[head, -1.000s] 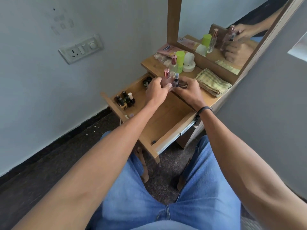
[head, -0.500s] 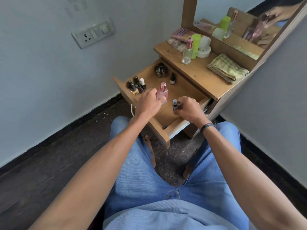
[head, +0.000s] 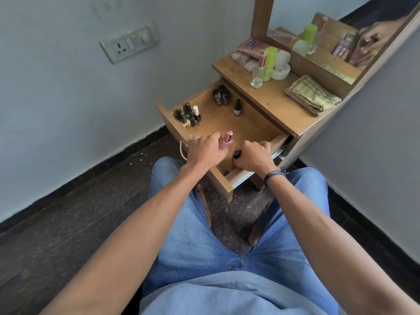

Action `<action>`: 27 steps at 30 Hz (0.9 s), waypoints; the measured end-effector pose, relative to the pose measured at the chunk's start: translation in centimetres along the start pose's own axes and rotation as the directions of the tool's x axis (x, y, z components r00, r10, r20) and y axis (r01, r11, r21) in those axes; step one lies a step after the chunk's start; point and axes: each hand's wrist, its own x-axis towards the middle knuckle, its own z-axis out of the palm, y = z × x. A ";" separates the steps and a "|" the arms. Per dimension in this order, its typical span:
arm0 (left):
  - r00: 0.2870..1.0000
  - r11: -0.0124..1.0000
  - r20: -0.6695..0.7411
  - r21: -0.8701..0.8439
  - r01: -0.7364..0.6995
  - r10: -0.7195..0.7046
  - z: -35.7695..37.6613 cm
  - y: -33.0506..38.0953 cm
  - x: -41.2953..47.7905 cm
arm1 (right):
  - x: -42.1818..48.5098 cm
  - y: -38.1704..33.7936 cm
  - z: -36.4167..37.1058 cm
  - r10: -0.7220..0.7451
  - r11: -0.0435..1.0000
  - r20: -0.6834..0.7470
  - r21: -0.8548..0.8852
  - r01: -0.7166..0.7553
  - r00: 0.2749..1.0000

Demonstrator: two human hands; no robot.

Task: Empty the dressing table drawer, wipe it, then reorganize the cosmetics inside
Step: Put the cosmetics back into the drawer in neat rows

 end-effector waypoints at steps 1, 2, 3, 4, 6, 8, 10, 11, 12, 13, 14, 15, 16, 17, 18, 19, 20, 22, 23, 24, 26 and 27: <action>1.000 1.000 0.006 0.023 -0.013 0.012 0.2 -0.1 -0.1 | 0.0 -0.1 0.2 0.001 1.000 0.008 -0.002 -0.001 1.000; 1.000 0.999 0.010 0.040 -0.029 0.028 0.5 -0.3 -0.1 | -0.1 -0.1 0.3 0.000 1.000 0.011 -0.005 0.000 1.000; 0.999 0.998 0.011 0.053 -0.040 0.039 0.8 -0.5 -0.2 | -0.2 -0.1 0.4 -0.001 1.000 0.009 -0.009 0.001 1.000; 0.999 0.997 0.013 0.058 -0.043 0.042 1.2 -0.7 -0.2 | -0.2 0.0 0.5 -0.002 1.000 0.007 -0.012 0.003 1.000; 0.999 0.996 0.029 0.073 -0.042 0.040 1.8 -1.0 -0.4 | -0.3 0.3 0.7 -0.013 1.000 0.019 -0.020 0.013 1.000; 0.999 0.995 0.034 0.093 -0.041 0.038 2.1 -1.1 -0.4 | -0.3 0.7 0.8 -0.035 0.999 0.040 -0.040 0.037 0.999; 0.998 0.995 0.057 0.098 -0.029 0.024 2.3 -1.0 -0.3 | -0.3 1.1 0.8 -0.068 0.996 0.056 -0.045 0.071 0.996; 0.997 0.994 0.076 0.105 -0.020 0.012 2.2 -1.0 -0.3 | -0.3 1.2 0.8 -0.084 0.995 0.070 -0.042 0.087 0.994; 0.996 0.993 0.093 0.113 -0.011 0.001 2.3 -0.9 -0.2 | -0.2 1.4 0.7 -0.097 0.994 0.089 -0.037 0.101 0.991; 0.995 0.992 0.103 0.126 -0.007 -0.006 2.3 -0.8 -0.2 | -0.2 1.5 0.5 -0.109 0.993 0.115 -0.031 0.113 0.987; 0.994 0.991 0.108 0.137 -0.004 -0.011 2.3 -0.8 -0.1 | -0.1 1.6 0.4 -0.116 0.992 0.151 -0.023 0.121 0.982; 0.993 0.989 0.114 0.150 -0.003 -0.014 2.3 -0.8 -0.1 | -0.1 1.7 0.1 -0.123 0.992 0.190 -0.014 0.128 0.974; 0.993 0.987 0.119 0.161 -0.003 -0.016 2.3 -0.8 -0.1 | 0.0 1.8 -0.1 -0.131 0.991 0.224 -0.006 0.136 0.966; 0.992 0.985 0.128 0.171 -0.003 -0.019 2.4 -0.8 -0.1 | 0.0 1.9 -0.3 -0.141 0.989 0.254 0.001 0.145 0.957; 0.991 0.984 0.135 0.177 -0.003 -0.021 2.4 -0.8 -0.1 | 0.0 2.0 -0.4 -0.153 0.988 0.280 0.010 0.157 0.948; 0.989 0.984 0.143 0.180 -0.004 -0.023 2.3 -0.8 -0.1 | -0.1 2.0 -0.6 -0.168 0.985 0.301 0.019 0.170 0.939; 0.988 0.983 0.155 0.183 -0.007 -0.022 2.3 -0.8 0.0 | -0.1 2.1 -0.7 -0.183 0.982 0.320 0.025 0.185 0.930; 0.981 0.982 0.191 0.187 -0.014 -0.022 2.0 -0.7 0.0 | -0.1 2.2 -1.0 -0.206 0.977 0.350 0.027 0.210 0.914; 0.978 0.982 0.205 0.190 -0.019 -0.021 1.9 -0.6 0.0 | -0.1 2.2 -1.1 -0.215 0.975 0.355 0.031 0.219 0.910; 0.977 0.981 0.214 0.194 -0.024 -0.019 1.6 -0.5 0.0 | 0.0 2.3 -1.1 -0.221 0.974 0.359 0.037 0.223 0.907; 0.973 0.979 0.233 0.199 -0.035 -0.012 1.2 -0.4 -0.1 | -0.1 2.4 -1.1 -0.237 0.970 0.362 0.038 0.240 0.901; 0.967 0.980 0.256 0.196 -0.038 -0.014 0.9 -0.3 0.0 | 0.0 2.5 -1.1 -0.245 0.968 0.360 0.038 0.248 0.900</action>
